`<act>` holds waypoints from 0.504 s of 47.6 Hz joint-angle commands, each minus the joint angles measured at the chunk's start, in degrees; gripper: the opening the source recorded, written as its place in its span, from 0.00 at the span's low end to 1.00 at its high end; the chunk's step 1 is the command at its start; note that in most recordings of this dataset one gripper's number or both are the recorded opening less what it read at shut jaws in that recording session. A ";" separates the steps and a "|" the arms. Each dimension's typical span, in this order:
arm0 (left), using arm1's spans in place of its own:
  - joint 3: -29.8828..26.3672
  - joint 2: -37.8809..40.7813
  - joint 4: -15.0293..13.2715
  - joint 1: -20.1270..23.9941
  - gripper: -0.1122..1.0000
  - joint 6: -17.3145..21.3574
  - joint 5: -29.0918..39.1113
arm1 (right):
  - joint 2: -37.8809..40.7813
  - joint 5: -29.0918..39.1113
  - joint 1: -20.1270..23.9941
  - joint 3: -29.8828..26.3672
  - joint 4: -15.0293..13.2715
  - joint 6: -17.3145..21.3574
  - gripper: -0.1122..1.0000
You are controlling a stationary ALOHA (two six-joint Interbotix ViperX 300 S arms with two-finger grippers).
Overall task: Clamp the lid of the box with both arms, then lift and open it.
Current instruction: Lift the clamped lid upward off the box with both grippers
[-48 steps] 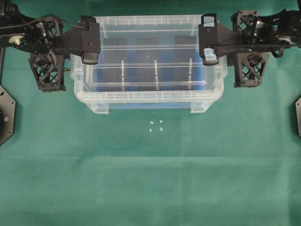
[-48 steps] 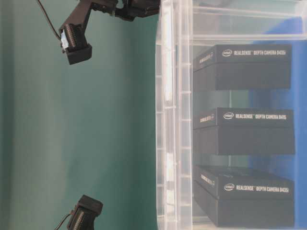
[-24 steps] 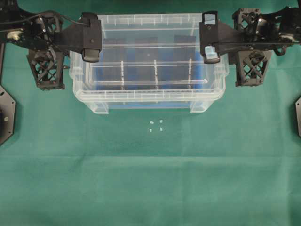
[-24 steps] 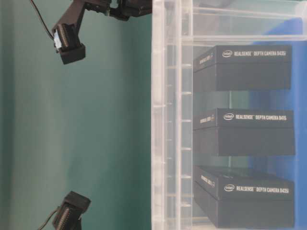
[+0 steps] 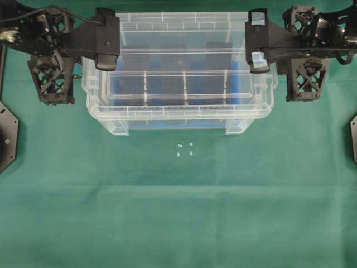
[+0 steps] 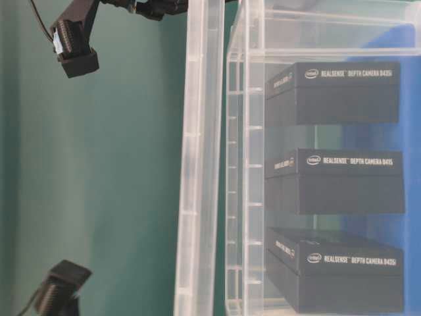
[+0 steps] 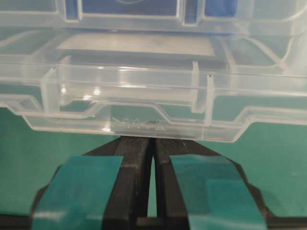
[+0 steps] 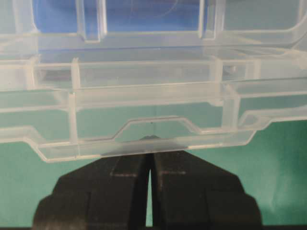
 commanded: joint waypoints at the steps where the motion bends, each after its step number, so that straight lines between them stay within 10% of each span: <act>1: -3.96 -0.97 -0.35 -1.58 0.11 -0.35 -0.79 | -0.79 -0.88 2.46 -3.78 0.35 0.18 0.10; 24: -5.63 -1.05 -0.35 -1.67 0.11 -0.62 1.32 | -0.79 2.11 2.72 -6.24 0.09 0.26 0.10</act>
